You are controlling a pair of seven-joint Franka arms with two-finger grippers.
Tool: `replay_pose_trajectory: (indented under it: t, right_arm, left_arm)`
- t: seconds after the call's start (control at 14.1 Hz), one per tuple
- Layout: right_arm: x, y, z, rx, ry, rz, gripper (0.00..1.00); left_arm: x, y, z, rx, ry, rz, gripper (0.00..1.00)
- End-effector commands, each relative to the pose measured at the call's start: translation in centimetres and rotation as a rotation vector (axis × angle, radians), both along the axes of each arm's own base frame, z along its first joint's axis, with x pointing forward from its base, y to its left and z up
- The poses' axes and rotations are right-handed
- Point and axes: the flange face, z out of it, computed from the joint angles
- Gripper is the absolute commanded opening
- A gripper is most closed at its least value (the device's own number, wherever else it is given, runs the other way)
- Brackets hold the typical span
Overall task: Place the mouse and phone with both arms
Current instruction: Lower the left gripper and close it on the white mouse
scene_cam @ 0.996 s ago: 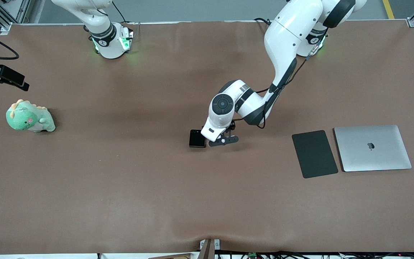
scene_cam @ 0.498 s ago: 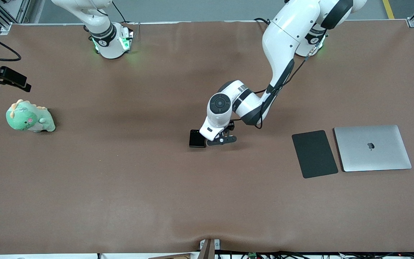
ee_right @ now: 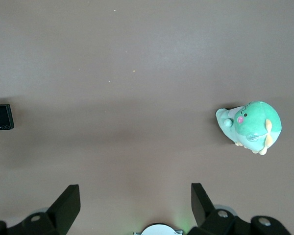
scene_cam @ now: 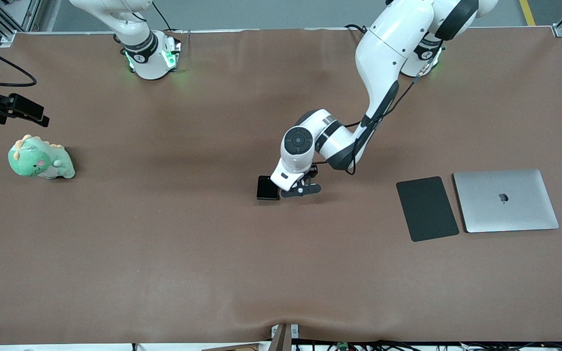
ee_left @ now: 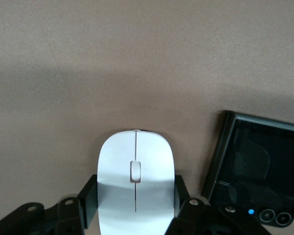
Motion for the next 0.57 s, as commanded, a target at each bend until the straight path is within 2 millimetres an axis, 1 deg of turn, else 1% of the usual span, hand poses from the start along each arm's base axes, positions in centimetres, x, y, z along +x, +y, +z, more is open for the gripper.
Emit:
replay_pose_trajectory:
  t: [0.0,0.21,0.28,0.36,0.43,0.5]
  right_arm:
    - [0.0,0.0,0.4,-0.008,-0.004,0.000,1.00]
    - [0.0,0.0,0.4,-0.008,-0.004,-0.002,1.00]
    - [0.1,0.1,0.3,-0.008,-0.002,0.000,1.00]
    - [0.1,0.1,0.3,-0.007,-0.002,0.000,1.00]
    - [0.1,0.1,0.3,-0.007,-0.002,0.000,1.00]
    - [0.1,0.1,0.3,-0.010,-0.002,-0.001,1.00]
  left_arm:
    - [0.5,-0.4,0.3,0.007,-0.039,-0.003,0.58]
    - [1.3,0.3,1.5,0.024,-0.071,-0.022,0.58]
    - [1.6,0.4,2.4,0.019,-0.080,-0.025,0.58]
    - [2.1,1.0,3.4,0.016,-0.088,-0.025,0.58]
    - [2.9,1.9,4.8,0.019,-0.092,-0.014,0.58]
    - [3.2,2.6,6.3,0.027,-0.093,-0.019,0.58]
